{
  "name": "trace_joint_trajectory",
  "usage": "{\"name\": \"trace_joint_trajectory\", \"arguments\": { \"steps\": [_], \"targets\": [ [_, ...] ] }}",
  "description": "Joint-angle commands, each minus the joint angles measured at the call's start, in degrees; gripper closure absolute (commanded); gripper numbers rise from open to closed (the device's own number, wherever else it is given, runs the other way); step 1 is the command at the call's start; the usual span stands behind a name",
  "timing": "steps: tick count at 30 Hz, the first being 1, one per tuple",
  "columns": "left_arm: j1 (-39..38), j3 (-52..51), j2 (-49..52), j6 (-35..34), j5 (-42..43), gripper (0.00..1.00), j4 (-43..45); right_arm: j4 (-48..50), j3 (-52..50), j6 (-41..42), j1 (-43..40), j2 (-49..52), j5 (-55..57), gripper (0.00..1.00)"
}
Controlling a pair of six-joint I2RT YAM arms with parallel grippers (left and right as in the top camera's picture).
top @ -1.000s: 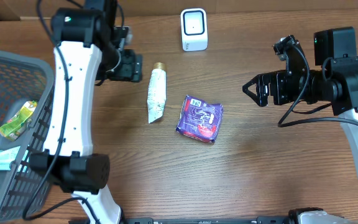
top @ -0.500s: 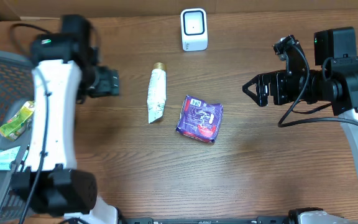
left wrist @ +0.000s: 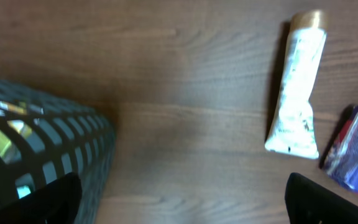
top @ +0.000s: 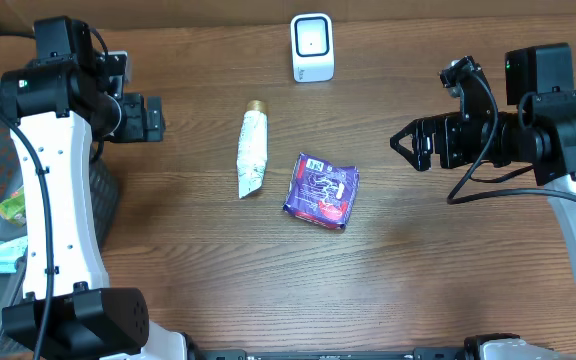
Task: Scan the item barcode
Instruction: 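Return left gripper into basket and grasp the green-yellow tea pack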
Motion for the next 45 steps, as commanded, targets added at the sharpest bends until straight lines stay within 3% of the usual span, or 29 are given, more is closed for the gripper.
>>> {"name": "trace_joint_trajectory", "arguments": {
  "steps": [1,6,21,28,34,38,45],
  "targets": [
    [0.74,0.28,0.09,2.14,-1.77,0.02,1.14,-0.33,1.33,0.20,-0.13,-0.24,-0.52,0.01],
    [1.49,0.28,0.09,2.14,-5.95,0.02,1.25,-0.85,1.33,0.17,-0.13,-0.24,-0.50,0.01],
    [6.12,0.83,0.02,2.69,-4.68,0.00,8.13,-0.04,1.33,0.15,-0.13,-0.24,-0.50,0.01],
    [6.08,12.28,-0.09,-1.03,2.97,0.00,1.64,-0.02,1.33,0.17,-0.13,-0.24,-0.50,0.01],
    [7.02,28.63,-0.09,-6.14,2.91,0.00,-9.14,0.04,1.33,0.09,-0.13,-0.24,-0.48,0.00],
    [10.19,31.47,-0.20,-8.57,0.22,0.01,-11.43,0.02,1.33,-0.09,-0.13,-0.24,-0.48,0.00],
    [23.23,29.38,1.36,-16.98,1.86,0.00,-10.64,-0.02,1.33,-0.79,-0.13,-0.24,0.15,0.00]
  ]
}}
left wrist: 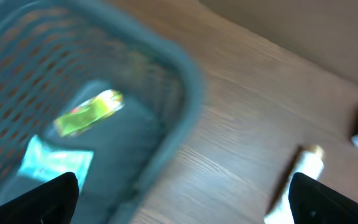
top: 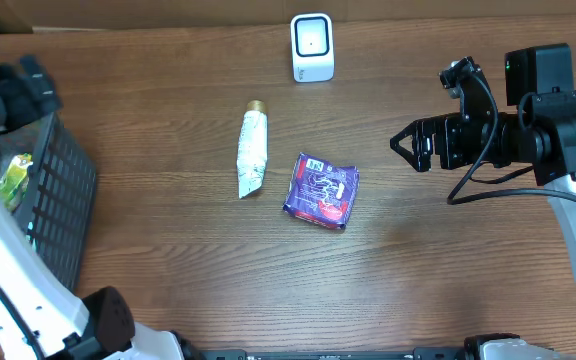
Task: Scan the item barcode
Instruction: 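Return left gripper into basket and grasp the green-yellow tea pack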
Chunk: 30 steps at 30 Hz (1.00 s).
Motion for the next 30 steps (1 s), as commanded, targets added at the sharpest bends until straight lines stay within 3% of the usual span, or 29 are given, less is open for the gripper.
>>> {"name": "trace_joint_trajectory", "arguments": {
  "steps": [1,8,14,22,26,30],
  "targets": [
    [5.73,-1.66,1.53,-6.03,0.81,0.00,1.84,0.35,1.33,-0.70,-0.15,-0.24,0.13,0.00],
    [9.79,-5.84,6.45,-2.47,1.01,0.00,10.34,0.52,1.33,-0.70,-0.15,-0.24,0.13,0.00],
    [9.88,-6.01,14.64,7.28,1.03,0.01,10.38,0.76,1.33,-0.70,-0.15,-0.24,0.13,0.00],
    [9.92,-6.01,20.72,11.50,0.55,0.01,12.92,0.74,1.33,-0.70,-0.15,-0.24,0.13,0.00],
    [10.49,-6.01,24.11,11.91,-6.03,0.01,13.94,0.74,1.33,-0.68,-0.15,-0.24,0.15,0.00],
    [11.23,-6.01,28.26,11.93,-6.45,0.00,13.70,0.70,1.33,-0.42,-0.15,-0.24,0.11,0.00]
  ]
}}
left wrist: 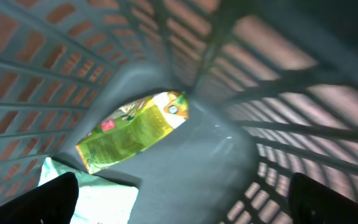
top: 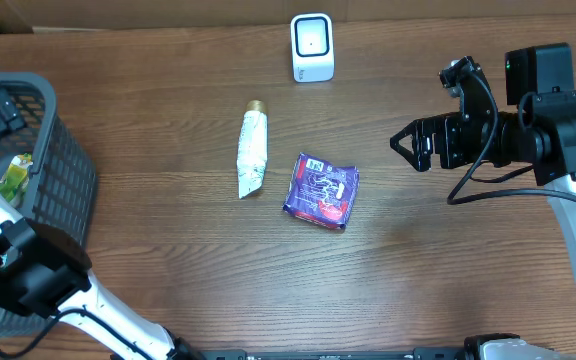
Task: Scan the item barcode
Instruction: 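Return left gripper into basket and grasp the green-yellow tea pack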
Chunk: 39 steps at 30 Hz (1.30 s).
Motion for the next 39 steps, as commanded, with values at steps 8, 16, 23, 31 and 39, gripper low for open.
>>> {"name": "trace_joint_trajectory", "arguments": {
  "steps": [8,16,23,31,39],
  "targets": [
    [3.13,0.00,8.59,4.68,-2.05,0.07,-0.39,0.33,1.33,0.20,-0.13,-0.24,0.09,0.00],
    [6.10,-0.07,8.63,7.23,1.88,0.17,-1.81,0.31,1.33,0.17,-0.13,-0.24,0.11,0.00],
    [9.66,-0.44,8.63,13.42,8.94,0.19,-2.56,-0.24,1.33,0.15,-0.13,-0.24,0.13,0.00],
    [10.56,-1.03,8.66,14.97,8.66,0.13,1.09,-0.07,1.33,0.17,-0.13,0.96,0.11,0.00],
    [9.77,-4.83,8.68,19.30,8.70,0.08,6.67,-0.83,1.33,0.15,-0.13,4.17,0.11,0.00]
  ]
}}
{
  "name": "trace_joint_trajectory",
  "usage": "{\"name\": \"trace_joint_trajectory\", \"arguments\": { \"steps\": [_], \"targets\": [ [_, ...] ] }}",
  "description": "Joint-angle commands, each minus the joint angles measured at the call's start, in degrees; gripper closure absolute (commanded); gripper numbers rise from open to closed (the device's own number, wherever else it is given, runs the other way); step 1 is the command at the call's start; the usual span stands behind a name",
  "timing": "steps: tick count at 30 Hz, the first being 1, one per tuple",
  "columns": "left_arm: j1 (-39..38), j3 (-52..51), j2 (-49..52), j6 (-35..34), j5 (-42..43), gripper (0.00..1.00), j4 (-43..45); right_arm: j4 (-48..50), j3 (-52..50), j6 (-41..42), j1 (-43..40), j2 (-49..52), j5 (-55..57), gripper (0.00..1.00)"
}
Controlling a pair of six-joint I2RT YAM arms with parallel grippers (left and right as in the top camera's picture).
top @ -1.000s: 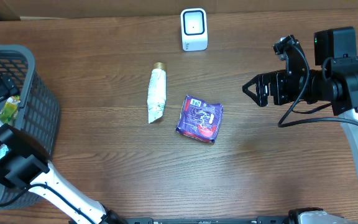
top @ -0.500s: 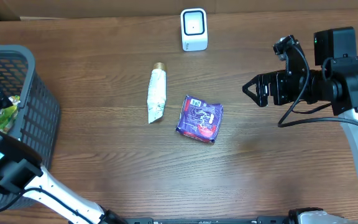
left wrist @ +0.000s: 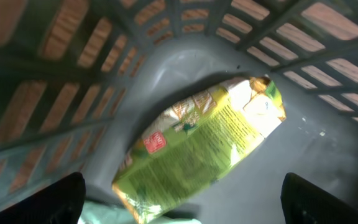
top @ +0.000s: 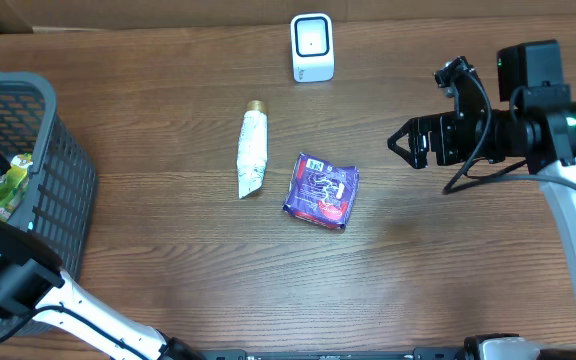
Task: Scan the item barcode
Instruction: 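Return left gripper into basket and grasp the green-yellow tea pack, then carry green tea pack out and set it beside the tube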
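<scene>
A green-yellow snack packet (left wrist: 204, 140) lies on the floor of the grey basket (top: 63, 175) at the table's left edge; it also shows from overhead (top: 3, 190). My left gripper (left wrist: 182, 208) hangs open right above it inside the basket, with one black fingertip (left wrist: 39, 199) on each side and nothing between them. The white barcode scanner (top: 312, 47) stands at the back middle of the table. My right gripper (top: 400, 142) hovers open at the right, holding nothing.
A white tube with a gold cap (top: 252, 152) and a purple packet (top: 321, 189) lie mid-table. A pale teal packet (left wrist: 104, 214) lies under the green one's lower edge. The basket's lattice walls (left wrist: 328, 37) close in around my left gripper.
My left gripper is lower in the basket and closer to the green-yellow packet, which now fills much of the wrist view. Its fingers remain open. The right gripper has barely shifted.
My left gripper was first over the table beside the basket, near the tube. Then it was above the basket's rim, then inside the basket over the green and teal packets. Now it is close over the green packet, open throughout.
</scene>
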Motion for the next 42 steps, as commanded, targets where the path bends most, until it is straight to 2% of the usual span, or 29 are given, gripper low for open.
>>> {"name": "trace_joint_trajectory", "arguments": {
  "steps": [1,15,18,19,20,21,23,24,25,32,35,38,40,42],
  "targets": [
    [-0.72,-2.97,-0.11,3.78,1.07,0.08,1.81,-0.35,1.33,0.13,-0.13,1.42,0.07,0.00],
    [-0.70,-16.24,-0.11,8.74,1.09,0.09,13.31,-0.81,1.33,0.15,-0.13,2.23,0.07,0.00],
    [-0.74,-18.97,-0.11,8.76,1.07,0.15,15.23,-1.14,1.33,0.15,-0.13,2.23,0.07,0.00],
    [-0.74,-19.58,-0.11,8.76,1.07,0.20,15.56,-1.16,1.33,0.15,-0.13,2.23,0.07,0.00],
    [-0.74,-19.87,-0.11,8.74,1.09,0.30,15.78,-1.16,1.33,0.15,-0.13,2.23,0.07,0.00],
    [-0.74,-19.96,-0.11,8.72,1.09,0.43,15.91,-1.14,1.33,0.15,-0.13,2.23,0.04,0.00],
    [-0.74,-19.93,-0.11,8.50,1.09,0.75,16.24,-1.16,1.33,0.15,-0.13,2.23,0.04,0.00],
    [-0.74,-19.93,-0.13,8.44,1.18,0.84,16.39,-1.16,1.33,0.15,-0.13,2.23,0.04,0.00],
    [-0.74,-19.93,-0.13,7.93,1.33,0.87,16.50,-1.18,1.33,0.15,-0.13,2.23,0.04,0.00],
    [-1.03,-18.32,-0.92,-0.07,1.51,0.96,13.79,-0.66,1.33,0.15,-0.13,2.23,0.07,0.00],
    [-1.16,-15.19,-1.88,-3.10,1.79,0.92,9.73,0.20,1.33,0.15,-0.13,2.23,0.04,0.00],
    [-1.36,-10.62,-3.50,-4.00,7.87,0.84,4.48,1.18,1.33,0.15,-0.13,2.23,-0.02,0.00],
    [-1.73,-8.07,-5.01,-5.18,11.37,0.82,1.95,1.92,1.33,0.15,-0.13,2.23,-0.20,0.00],
    [-2.29,-5.73,-7.21,-5.92,11.41,0.82,-0.39,2.36,1.33,0.15,-0.13,2.23,-0.17,0.00]
  ]
}}
